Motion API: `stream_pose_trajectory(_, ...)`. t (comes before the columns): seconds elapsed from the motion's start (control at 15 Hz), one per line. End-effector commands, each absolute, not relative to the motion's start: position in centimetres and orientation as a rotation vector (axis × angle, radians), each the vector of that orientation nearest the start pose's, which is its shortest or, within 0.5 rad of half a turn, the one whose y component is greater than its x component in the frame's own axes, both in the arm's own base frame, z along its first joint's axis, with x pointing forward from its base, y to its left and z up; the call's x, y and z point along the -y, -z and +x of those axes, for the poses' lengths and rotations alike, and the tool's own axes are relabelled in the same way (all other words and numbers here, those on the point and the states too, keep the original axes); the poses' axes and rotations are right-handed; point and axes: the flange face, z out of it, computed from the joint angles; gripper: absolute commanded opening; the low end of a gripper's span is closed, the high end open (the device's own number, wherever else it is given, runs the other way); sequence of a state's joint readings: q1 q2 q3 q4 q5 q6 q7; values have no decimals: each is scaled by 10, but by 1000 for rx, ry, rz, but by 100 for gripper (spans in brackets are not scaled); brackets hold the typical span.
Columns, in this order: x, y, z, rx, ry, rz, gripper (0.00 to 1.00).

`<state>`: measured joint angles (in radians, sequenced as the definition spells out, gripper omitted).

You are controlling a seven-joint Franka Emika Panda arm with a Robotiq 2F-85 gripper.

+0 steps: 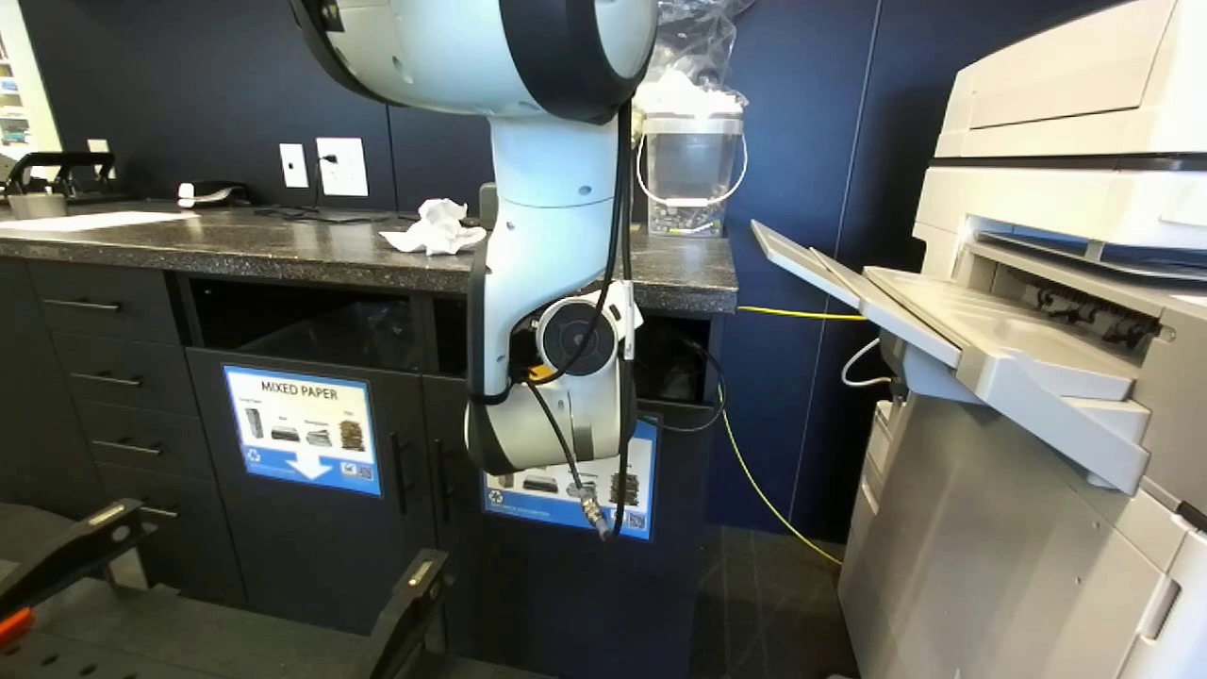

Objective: Put the right and left pieces of white paper in the right bin respectively

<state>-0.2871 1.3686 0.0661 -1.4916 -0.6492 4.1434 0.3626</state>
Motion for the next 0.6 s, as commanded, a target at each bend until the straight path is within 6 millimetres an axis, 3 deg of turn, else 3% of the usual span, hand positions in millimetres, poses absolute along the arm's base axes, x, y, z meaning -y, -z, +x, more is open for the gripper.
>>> stream_pose_trajectory(0.0,65,-21,629,81,1649,-2253,10)
stream_pose_trajectory(0.07,65,-21,629,82,1645,-2255,11)
stream_pose_trajectory(0.13,63,-20,628,101,1621,-2260,36)
stream_pose_trajectory(0.27,62,-20,628,116,1610,-2284,37)
stream_pose_trajectory(0.53,61,-18,627,122,1601,-2301,67)
